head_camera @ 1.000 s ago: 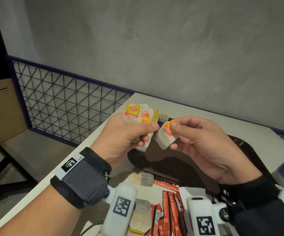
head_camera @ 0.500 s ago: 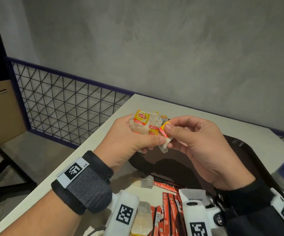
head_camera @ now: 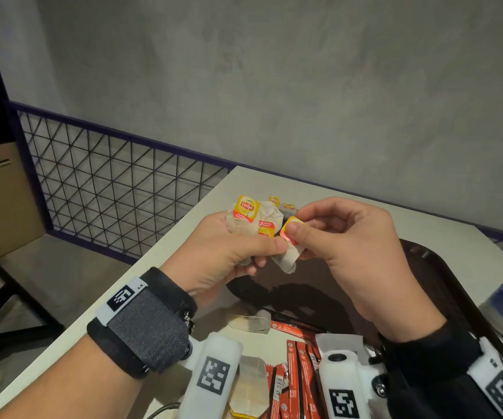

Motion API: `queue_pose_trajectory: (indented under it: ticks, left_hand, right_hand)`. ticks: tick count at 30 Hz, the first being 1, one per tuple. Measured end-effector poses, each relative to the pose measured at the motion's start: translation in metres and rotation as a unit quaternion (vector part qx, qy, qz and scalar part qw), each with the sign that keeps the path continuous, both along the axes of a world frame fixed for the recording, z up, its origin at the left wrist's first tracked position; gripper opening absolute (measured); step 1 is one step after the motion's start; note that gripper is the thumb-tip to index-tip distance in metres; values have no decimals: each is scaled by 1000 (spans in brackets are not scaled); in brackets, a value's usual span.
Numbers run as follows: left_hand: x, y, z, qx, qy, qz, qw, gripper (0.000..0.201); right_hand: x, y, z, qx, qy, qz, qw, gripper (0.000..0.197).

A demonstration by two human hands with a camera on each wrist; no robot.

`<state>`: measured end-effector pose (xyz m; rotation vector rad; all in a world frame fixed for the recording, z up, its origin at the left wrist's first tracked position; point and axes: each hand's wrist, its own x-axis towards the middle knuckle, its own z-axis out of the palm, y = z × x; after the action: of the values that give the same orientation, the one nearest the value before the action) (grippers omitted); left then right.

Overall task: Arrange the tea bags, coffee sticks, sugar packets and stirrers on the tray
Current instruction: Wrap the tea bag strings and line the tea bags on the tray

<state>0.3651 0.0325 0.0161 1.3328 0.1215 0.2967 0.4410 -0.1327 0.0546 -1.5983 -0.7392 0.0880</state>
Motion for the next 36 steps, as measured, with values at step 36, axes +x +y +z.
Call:
queue_pose_trajectory:
  ticks: [36]
  left_hand:
    - [-1,-3,0,-41,34,-3,999,28]
  right_hand:
    - [1,3,-5,-48,-137,-33,989,23]
